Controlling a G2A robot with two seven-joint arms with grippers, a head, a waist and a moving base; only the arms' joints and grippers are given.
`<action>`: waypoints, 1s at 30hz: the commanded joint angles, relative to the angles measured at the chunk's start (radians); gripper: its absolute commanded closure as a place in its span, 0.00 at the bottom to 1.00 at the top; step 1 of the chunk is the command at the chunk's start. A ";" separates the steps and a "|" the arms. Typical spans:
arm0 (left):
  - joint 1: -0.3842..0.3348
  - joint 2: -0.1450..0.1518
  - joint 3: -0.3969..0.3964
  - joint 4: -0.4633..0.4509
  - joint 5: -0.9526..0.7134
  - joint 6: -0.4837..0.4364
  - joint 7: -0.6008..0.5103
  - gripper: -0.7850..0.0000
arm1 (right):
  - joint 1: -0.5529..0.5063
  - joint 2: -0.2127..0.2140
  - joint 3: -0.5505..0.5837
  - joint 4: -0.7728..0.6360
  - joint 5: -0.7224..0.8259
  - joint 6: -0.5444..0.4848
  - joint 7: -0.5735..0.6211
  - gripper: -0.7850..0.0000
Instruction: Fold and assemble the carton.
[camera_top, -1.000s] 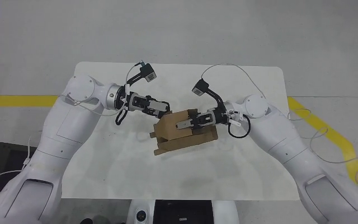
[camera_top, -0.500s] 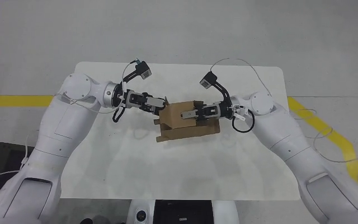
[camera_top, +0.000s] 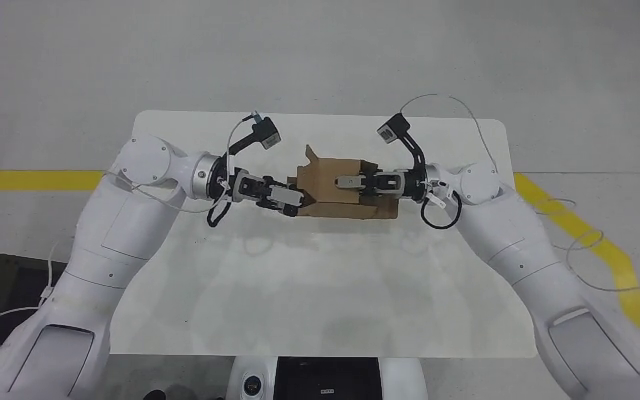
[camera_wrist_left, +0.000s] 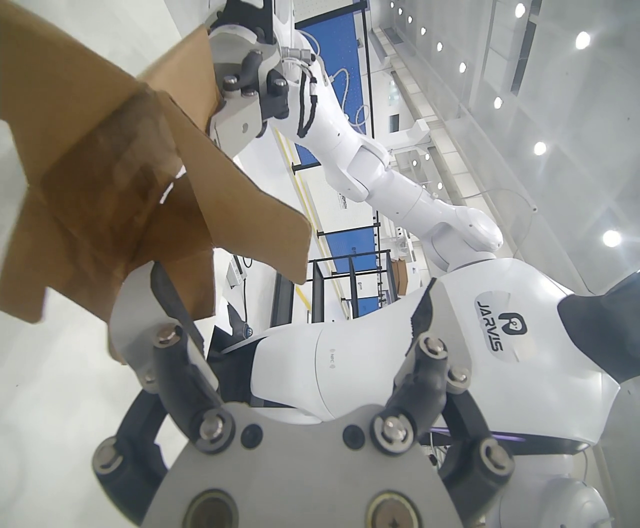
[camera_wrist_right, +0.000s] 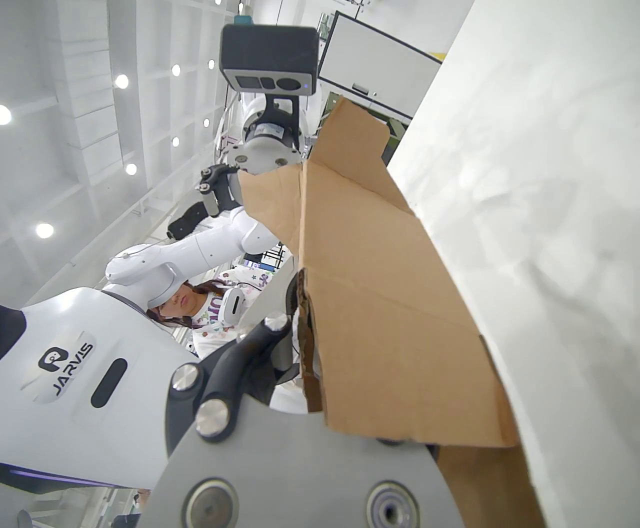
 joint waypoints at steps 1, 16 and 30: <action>-0.001 -0.001 0.005 -0.004 -0.001 0.001 -0.002 0.00 | 0.002 -0.002 0.007 0.015 -0.007 -0.013 -0.012 1.00; 0.002 -0.015 0.054 -0.059 0.006 0.013 -0.006 0.00 | -0.007 -0.009 0.064 0.031 -0.025 -0.051 -0.051 1.00; 0.000 0.000 -0.027 -0.020 -0.002 -0.008 -0.009 0.00 | -0.003 -0.017 0.078 0.048 -0.103 -0.026 -0.026 1.00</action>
